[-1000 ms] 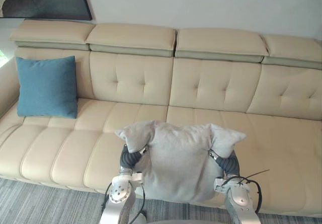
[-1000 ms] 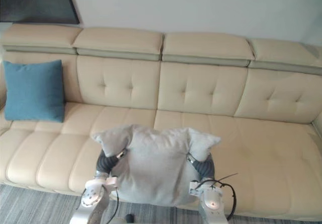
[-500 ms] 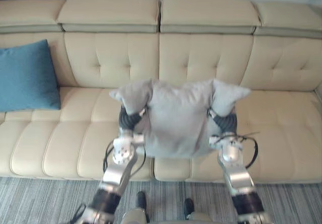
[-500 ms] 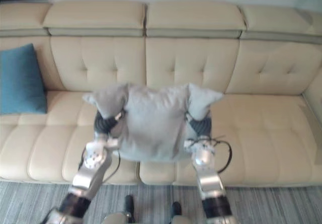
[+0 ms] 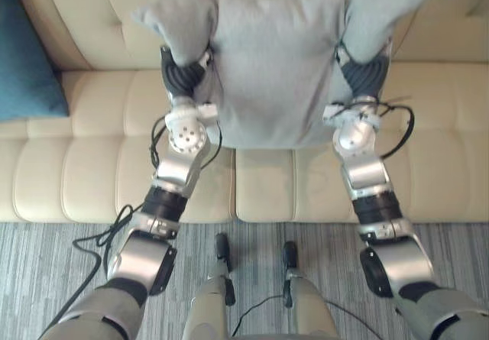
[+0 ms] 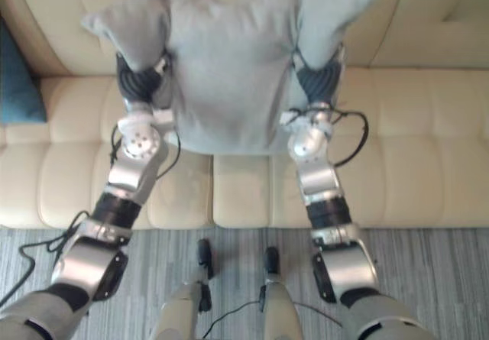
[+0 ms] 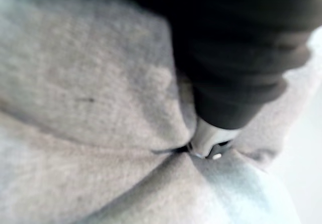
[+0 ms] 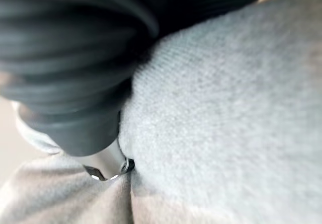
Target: Pick up cushions and gather them together orderly.
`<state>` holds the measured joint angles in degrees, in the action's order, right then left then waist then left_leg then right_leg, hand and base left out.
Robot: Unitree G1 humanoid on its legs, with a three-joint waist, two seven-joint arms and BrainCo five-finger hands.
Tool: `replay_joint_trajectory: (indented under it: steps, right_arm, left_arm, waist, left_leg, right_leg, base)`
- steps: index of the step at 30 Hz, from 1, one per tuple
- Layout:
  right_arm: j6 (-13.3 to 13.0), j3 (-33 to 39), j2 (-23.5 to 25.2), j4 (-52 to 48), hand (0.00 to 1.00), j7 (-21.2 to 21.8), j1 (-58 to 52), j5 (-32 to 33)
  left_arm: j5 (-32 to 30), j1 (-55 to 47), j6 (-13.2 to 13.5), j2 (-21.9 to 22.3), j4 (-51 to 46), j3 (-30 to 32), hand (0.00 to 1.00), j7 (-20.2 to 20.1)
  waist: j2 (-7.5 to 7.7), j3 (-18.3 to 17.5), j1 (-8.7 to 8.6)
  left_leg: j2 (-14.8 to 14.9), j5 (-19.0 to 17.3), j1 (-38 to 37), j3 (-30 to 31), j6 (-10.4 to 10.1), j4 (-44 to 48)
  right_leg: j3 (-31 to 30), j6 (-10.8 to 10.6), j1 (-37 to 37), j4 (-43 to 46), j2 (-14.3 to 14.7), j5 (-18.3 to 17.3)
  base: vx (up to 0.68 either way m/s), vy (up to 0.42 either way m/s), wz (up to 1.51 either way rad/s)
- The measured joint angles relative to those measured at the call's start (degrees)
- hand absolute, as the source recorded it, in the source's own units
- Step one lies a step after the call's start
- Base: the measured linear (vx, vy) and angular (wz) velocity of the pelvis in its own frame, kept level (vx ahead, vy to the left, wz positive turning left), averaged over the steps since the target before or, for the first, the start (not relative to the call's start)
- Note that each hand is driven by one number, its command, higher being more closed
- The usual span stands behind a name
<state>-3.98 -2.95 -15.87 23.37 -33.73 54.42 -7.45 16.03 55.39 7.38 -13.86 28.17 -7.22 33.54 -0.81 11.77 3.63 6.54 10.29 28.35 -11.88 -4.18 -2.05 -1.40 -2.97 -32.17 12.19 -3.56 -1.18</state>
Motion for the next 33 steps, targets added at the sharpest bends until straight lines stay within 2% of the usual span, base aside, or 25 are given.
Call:
replay_joint_trajectory:
  steps: [1,2,4,8,11,15,18,20,23,24,28,31,33]
  right_arm:
    - [0.02,0.01,-0.04,1.18,0.00,0.01,1.30,1.08]
    - [0.00,0.05,-0.11,2.09,0.00,0.00,2.47,1.36]
    - [0.02,0.78,-0.16,4.73,0.00,-0.01,5.00,3.47]
    - [0.17,4.43,-0.23,7.87,0.00,-0.56,6.40,8.35]
    - [-0.14,7.10,-0.50,8.68,0.00,-0.78,9.59,13.01]
    - [-0.22,7.46,-2.40,10.69,0.00,0.85,11.58,16.39]
    - [-0.54,8.39,-6.86,12.74,0.00,3.83,12.15,21.18]
    - [-0.51,9.99,-11.24,14.86,0.00,5.89,12.01,24.37]
    - [-0.41,11.90,-16.02,16.68,0.00,7.41,11.28,26.41]
    - [-0.37,12.25,-17.77,16.74,0.00,8.43,10.20,27.89]
    - [0.20,12.27,-19.11,18.70,0.00,11.00,6.45,29.51]
    - [0.15,13.30,-19.09,16.53,0.00,12.72,0.41,31.29]
    - [0.06,15.26,-17.58,8.88,0.00,13.36,-10.48,32.37]
  left_arm:
    - [0.05,1.05,-0.01,0.00,1.67,0.28,1.00,-0.03]
    - [0.08,2.23,-0.02,0.00,3.24,0.58,0.00,-0.07]
    - [0.04,4.86,-0.49,0.02,7.04,1.52,0.00,-0.11]
    - [-0.05,8.37,-1.73,0.07,12.00,1.84,0.00,-1.34]
    - [0.03,11.00,-1.78,-0.48,12.20,3.02,0.00,-2.62]
    - [0.29,13.71,-1.79,-1.19,14.91,3.43,0.00,-4.36]
    - [2.11,14.67,-1.77,-5.52,15.41,4.04,0.00,-6.62]
    - [3.52,14.78,-1.72,-10.16,15.78,5.32,0.00,-9.20]
    - [4.53,14.67,-1.78,-13.38,17.71,6.88,0.00,-11.52]
    - [5.78,14.21,-1.79,-14.63,18.30,7.64,0.00,-12.41]
    - [6.86,9.71,-1.85,-16.82,18.61,9.96,0.00,-14.08]
    - [7.15,3.18,-1.80,-16.69,15.09,11.73,0.00,-15.06]
    - [7.83,-7.04,-1.53,-14.09,7.68,13.09,0.00,-14.95]
  waist:
    - [-0.08,0.44,0.04]
    - [-0.09,0.45,0.05]
    - [-0.86,1.01,0.05]
    - [-1.41,4.13,0.18]
    - [-1.60,4.46,0.28]
    - [-1.85,4.73,0.25]
    - [-1.85,4.73,0.23]
    - [-1.85,4.73,-0.07]
    - [-1.85,4.72,-0.14]
    - [-1.85,4.73,-0.13]
    - [-1.84,4.72,-0.08]
    - [-1.81,4.70,-0.26]
    - [-1.79,4.69,-0.37]
  left_leg:
    - [0.11,0.17,0.62,0.14,-0.20,0.00]
    - [0.12,0.65,1.81,0.31,-0.32,0.00]
    - [0.29,0.82,3.53,0.76,-0.39,-0.01]
    - [0.38,2.09,3.99,1.56,-1.07,-0.10]
    - [0.66,4.01,5.85,1.77,-2.19,-1.50]
    - [0.93,4.98,5.43,2.00,-2.44,-2.11]
    - [1.04,5.25,4.01,2.08,-2.47,-2.97]
    - [1.07,5.36,3.29,2.05,-2.35,-3.74]
    - [0.86,5.36,2.86,2.08,-2.35,-3.75]
    - [0.86,5.36,2.41,2.09,-2.35,-3.75]
    - [0.91,5.35,-0.25,2.00,-2.33,-3.78]
    - [1.01,4.95,-1.33,1.84,-1.84,-3.80]
    - [0.88,4.41,-2.45,1.53,-1.10,-3.80]
  right_leg:
    - [0.01,0.01,-0.64,0.10,0.13,-0.01]
    - [-0.01,0.02,-1.90,0.43,0.13,-0.01]
    - [0.37,0.02,-3.47,0.68,0.26,-0.01]
    - [0.49,0.30,-4.13,2.04,0.32,-0.25]
    - [0.78,0.46,-6.68,2.65,0.65,-0.38]
    - [1.31,1.21,-6.92,4.18,0.72,-0.93]
    - [1.59,1.55,-6.91,6.37,0.77,-2.34]
    - [1.89,1.57,-6.83,7.06,0.75,-2.54]
    - [1.91,1.45,-6.59,7.61,0.56,-2.60]
    - [1.95,1.45,-6.15,7.65,0.56,-2.60]
    - [1.92,1.43,-3.49,7.58,0.58,-2.64]
    - [1.98,1.40,-2.56,7.49,0.61,-2.63]
    - [1.95,1.29,-1.30,7.26,0.54,-2.60]
  base:
    - [0.00,-0.036,0.05]
    - [0.00,-0.031,0.03]
    - [0.01,-0.023,0.07]
    - [0.02,-0.019,0.11]
    - [-0.01,-0.046,0.05]
    - [-0.01,-0.041,0.07]
    - [-0.01,-0.045,0.03]
    - [-0.01,-0.022,-0.01]
    - [-0.01,-0.014,0.05]
    - [0.00,-0.019,0.04]
    - [0.00,-0.032,-0.01]
    - [-0.03,-0.034,-0.03]
    - [0.00,0.000,0.00]
